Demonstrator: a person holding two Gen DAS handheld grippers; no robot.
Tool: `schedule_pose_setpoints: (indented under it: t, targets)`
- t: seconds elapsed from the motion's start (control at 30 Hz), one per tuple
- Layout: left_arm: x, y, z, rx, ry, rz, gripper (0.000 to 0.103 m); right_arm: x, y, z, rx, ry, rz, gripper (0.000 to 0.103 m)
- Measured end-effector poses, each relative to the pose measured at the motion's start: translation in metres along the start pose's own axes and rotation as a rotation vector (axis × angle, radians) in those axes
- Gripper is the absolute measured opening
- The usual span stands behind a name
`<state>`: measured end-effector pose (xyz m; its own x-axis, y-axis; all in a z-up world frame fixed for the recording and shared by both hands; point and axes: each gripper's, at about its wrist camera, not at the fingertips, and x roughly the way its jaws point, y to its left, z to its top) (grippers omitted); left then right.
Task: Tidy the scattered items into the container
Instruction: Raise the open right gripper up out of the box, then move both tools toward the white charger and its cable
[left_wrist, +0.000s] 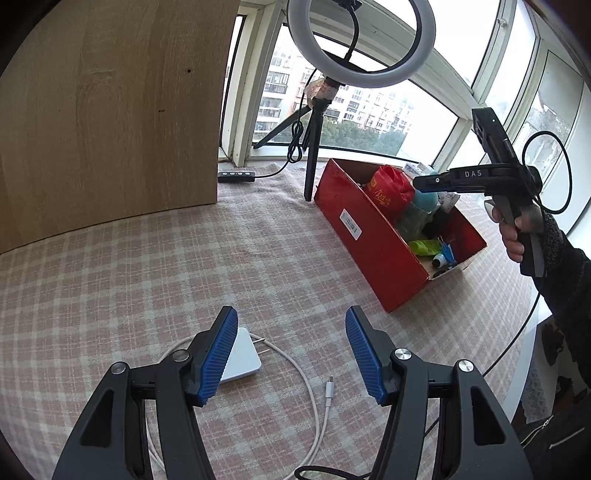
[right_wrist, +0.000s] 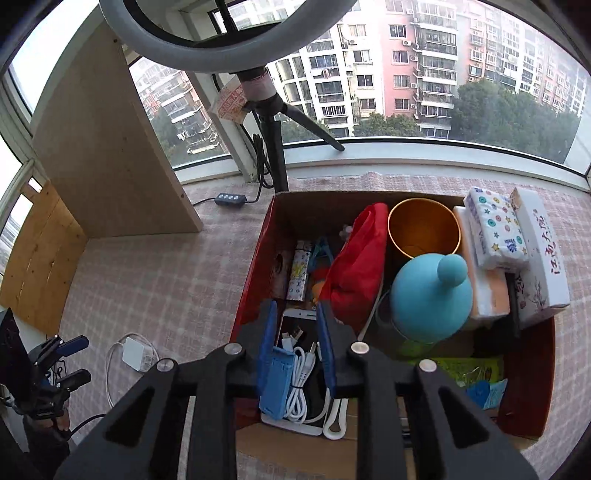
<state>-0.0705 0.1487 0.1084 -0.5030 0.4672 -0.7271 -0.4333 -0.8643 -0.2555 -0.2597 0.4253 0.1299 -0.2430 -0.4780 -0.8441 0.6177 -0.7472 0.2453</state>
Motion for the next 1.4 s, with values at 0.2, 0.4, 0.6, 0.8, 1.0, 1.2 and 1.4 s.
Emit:
schedule_pose_setpoints:
  t: [0.2,0.4,0.6,0.8,1.0,1.2,1.4]
  targets:
    - [-0.021,0.003,-0.006,0.002,-0.004,0.04,0.059,0.03,-0.023,0.001,0.077,0.015,-0.054,0.015]
    - [-0.052,0.018,-0.027,-0.02,0.004,0.129,0.059,0.015,-0.018,-0.009,0.06,0.006,-0.02,0.015]
    - [-0.078,0.037,-0.054,-0.062,0.025,0.222,0.059,-0.063,-0.019,-0.056,0.157,-0.154,0.057,0.035]
    - [-0.096,0.04,-0.07,-0.09,0.015,0.24,0.059,-0.157,-0.021,-0.124,0.27,-0.347,0.089,0.049]
    - [-0.076,-0.005,-0.095,0.117,0.112,0.137,0.059,-0.195,-0.003,-0.166,0.264,-0.374,0.06,0.055]
    - [-0.029,-0.037,-0.125,0.257,0.264,0.08,0.055,-0.198,0.014,-0.196,0.267,-0.353,0.044,0.057]
    - [-0.002,-0.023,-0.133,0.244,0.339,0.059,0.041,-0.195,0.015,-0.227,0.328,-0.328,0.033,0.057]
